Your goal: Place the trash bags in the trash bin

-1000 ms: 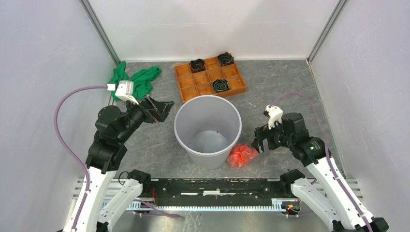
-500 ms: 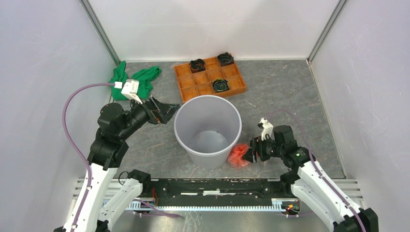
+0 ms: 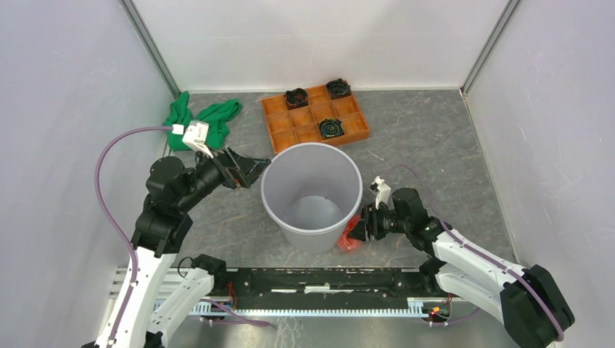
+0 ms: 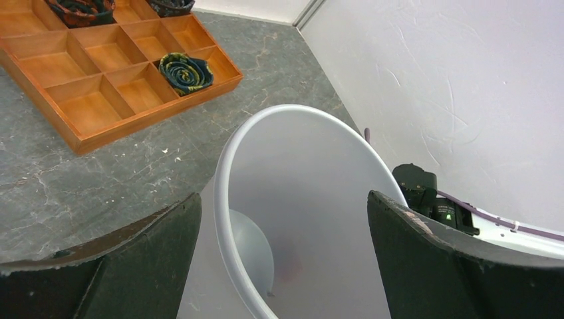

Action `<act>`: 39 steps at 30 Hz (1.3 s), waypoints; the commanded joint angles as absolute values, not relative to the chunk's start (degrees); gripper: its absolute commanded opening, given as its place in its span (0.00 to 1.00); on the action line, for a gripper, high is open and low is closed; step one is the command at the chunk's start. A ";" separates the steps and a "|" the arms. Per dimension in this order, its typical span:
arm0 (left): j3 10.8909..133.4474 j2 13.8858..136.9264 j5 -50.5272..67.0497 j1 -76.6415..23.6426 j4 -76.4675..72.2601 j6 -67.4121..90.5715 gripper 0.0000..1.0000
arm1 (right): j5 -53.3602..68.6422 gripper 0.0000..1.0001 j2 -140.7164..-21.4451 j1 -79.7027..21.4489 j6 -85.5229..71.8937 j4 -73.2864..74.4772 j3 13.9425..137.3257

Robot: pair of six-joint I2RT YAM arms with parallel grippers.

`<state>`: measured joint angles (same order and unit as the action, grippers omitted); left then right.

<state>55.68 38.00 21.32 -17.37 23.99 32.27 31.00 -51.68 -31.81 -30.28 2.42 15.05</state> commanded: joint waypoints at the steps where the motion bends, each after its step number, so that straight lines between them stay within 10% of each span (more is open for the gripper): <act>1: 59.80 37.15 19.36 -17.14 24.03 32.02 1.00 | 29.43 0.62 -51.92 -32.13 -30.74 -3.36 15.62; 19: 69.21 37.51 22.70 -17.12 22.60 36.35 1.00 | 24.99 0.39 -83.81 -47.69 -43.72 -41.11 31.24; 32: 67.99 48.74 32.34 -20.07 13.72 41.91 1.00 | 18.24 0.40 -74.38 -41.57 -16.93 -11.21 29.95; 39: 72.00 60.10 10.06 -47.92 14.98 33.53 1.00 | 14.03 0.93 -56.86 -34.52 -10.38 5.67 21.53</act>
